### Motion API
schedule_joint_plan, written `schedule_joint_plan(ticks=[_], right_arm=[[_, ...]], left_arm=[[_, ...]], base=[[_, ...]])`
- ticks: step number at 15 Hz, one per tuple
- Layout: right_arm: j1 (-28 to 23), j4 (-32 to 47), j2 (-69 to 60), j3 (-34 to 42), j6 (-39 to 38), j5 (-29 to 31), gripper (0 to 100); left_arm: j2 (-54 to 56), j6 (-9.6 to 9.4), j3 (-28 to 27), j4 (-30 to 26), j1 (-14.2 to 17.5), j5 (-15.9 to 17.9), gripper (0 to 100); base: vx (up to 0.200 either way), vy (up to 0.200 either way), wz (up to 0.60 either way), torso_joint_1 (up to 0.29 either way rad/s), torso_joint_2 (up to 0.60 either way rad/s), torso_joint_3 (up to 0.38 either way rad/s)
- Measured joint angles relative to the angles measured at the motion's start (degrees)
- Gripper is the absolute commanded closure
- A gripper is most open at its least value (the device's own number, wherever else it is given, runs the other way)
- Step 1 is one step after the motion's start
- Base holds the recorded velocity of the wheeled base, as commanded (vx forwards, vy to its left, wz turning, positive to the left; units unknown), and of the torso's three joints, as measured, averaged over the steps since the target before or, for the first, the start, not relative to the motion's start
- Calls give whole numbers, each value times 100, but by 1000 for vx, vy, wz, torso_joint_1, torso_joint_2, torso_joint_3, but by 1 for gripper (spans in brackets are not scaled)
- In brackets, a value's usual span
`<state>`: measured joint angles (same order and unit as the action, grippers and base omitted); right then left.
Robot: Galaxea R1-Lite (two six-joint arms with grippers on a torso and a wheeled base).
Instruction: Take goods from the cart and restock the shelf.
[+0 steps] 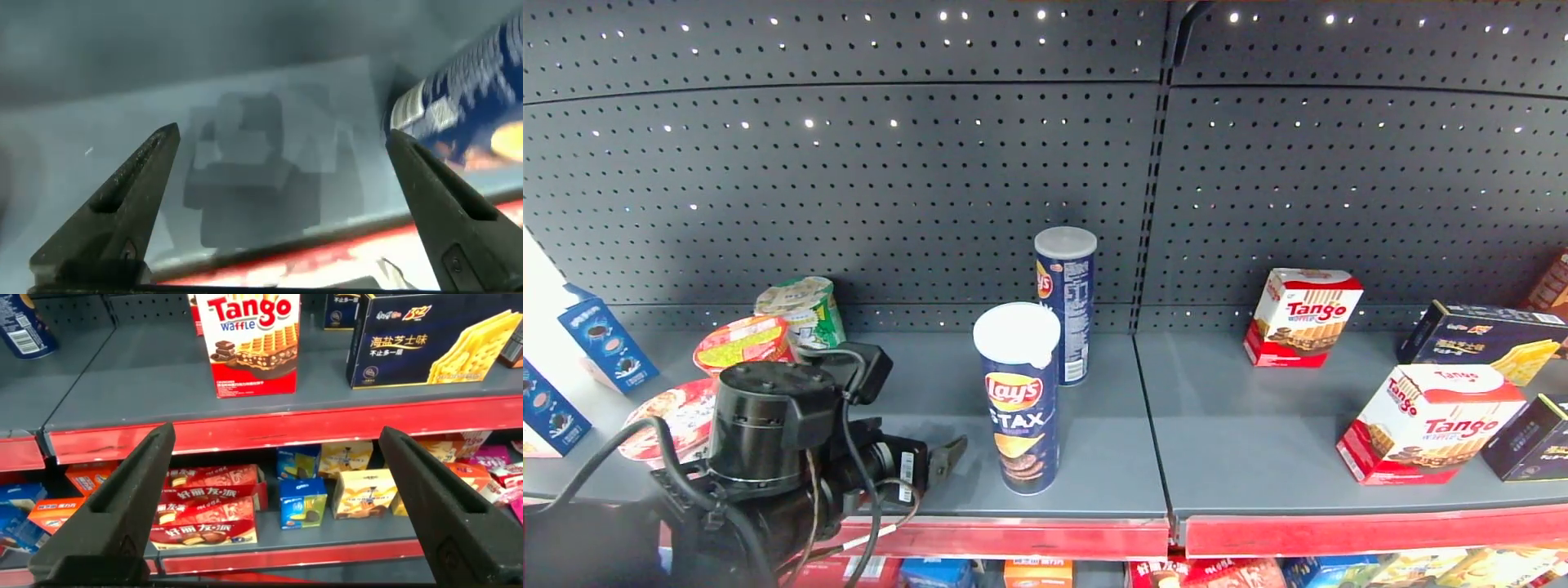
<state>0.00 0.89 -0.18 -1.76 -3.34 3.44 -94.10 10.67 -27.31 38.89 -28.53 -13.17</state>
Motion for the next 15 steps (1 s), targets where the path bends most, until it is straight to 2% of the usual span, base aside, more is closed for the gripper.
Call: schedule_joint_plan(ticks=[6, 10, 12, 15], right_arm=[[0, -11, 7, 0, 0, 0, 0], [0, -45, 9, 9, 0, 0, 0], [0, -45, 9, 9, 0, 0, 0], [0, -45, 9, 9, 0, 0, 0]], left_arm=[[-460, 57, -339, 17, -49, 9, 0], [-670, 63, -638, 22, -218, 9, 0], [-725, 222, -697, 22, -350, 9, 0], [-758, 266, -712, 20, -472, 4, 0]], base=[[0, 0, 0, 0, 0, 0], [0, 0, 0, 0, 0, 0], [0, 0, 0, 0, 0, 0], [0, 0, 0, 0, 0, 0]])
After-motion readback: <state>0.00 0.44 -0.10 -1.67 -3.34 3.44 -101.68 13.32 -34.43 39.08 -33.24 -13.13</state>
